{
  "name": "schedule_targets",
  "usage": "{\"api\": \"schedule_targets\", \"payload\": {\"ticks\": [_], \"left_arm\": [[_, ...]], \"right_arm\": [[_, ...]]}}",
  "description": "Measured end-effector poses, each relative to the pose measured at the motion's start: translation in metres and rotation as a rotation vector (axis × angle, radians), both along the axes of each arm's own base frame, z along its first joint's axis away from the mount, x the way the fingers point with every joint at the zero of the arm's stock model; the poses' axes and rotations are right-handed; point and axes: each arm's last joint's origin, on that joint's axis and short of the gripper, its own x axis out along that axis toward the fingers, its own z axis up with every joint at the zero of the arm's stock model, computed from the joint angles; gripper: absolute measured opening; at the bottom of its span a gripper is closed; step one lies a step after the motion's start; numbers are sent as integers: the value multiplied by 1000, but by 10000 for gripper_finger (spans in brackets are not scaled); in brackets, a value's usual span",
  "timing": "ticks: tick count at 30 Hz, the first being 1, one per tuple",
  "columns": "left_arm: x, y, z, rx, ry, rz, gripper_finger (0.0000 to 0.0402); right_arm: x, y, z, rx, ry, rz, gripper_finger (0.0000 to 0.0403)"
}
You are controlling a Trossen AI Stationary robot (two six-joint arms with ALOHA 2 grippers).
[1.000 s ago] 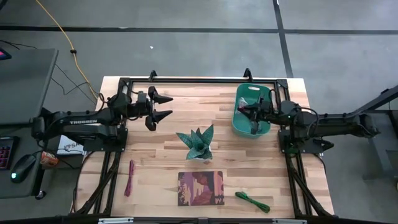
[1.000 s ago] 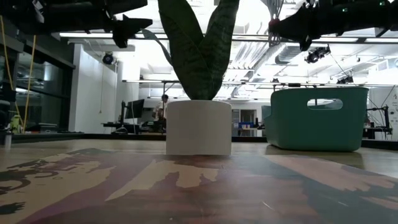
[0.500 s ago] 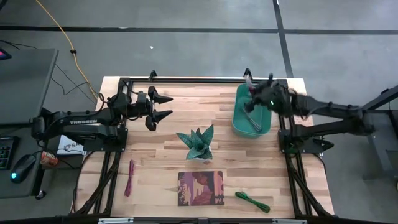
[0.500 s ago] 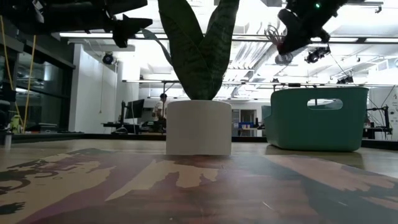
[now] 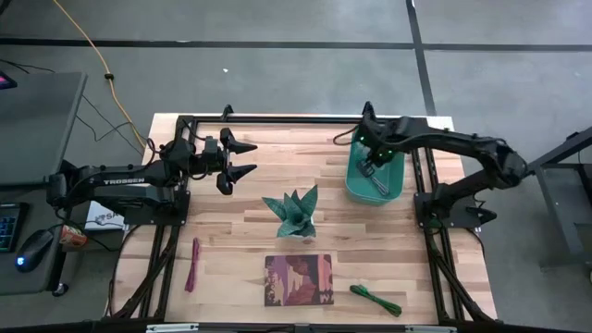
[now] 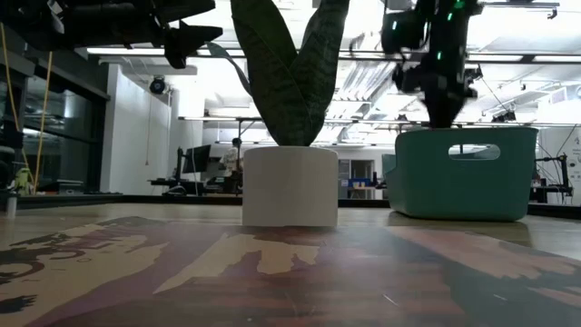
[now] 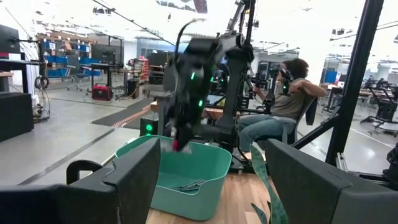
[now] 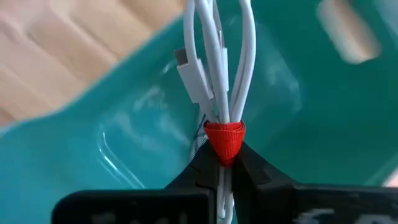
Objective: Pick and place USB-C Cables
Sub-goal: Put the white charger cable into the green container
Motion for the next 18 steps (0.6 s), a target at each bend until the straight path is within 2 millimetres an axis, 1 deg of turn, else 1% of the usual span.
{"api": "schedule_targets", "payload": {"ticks": [5, 7, 10, 14, 18], "left_arm": [[0, 0, 0, 0, 0, 0, 271], [0, 0, 0, 0, 0, 0, 271], [0, 0, 0, 0, 0, 0, 271], [0, 0, 0, 0, 0, 0, 271], [0, 0, 0, 0, 0, 1, 271]], "right_arm": [[3, -8, -46, 125, 65, 6, 3], [1, -10, -62, 167, 74, -2, 3], [-4, -13, -81, 185, 86, -18, 3], [-7, -16, -96, 201, 52, -38, 3], [-7, -16, -101, 197, 17, -36, 3]]}}
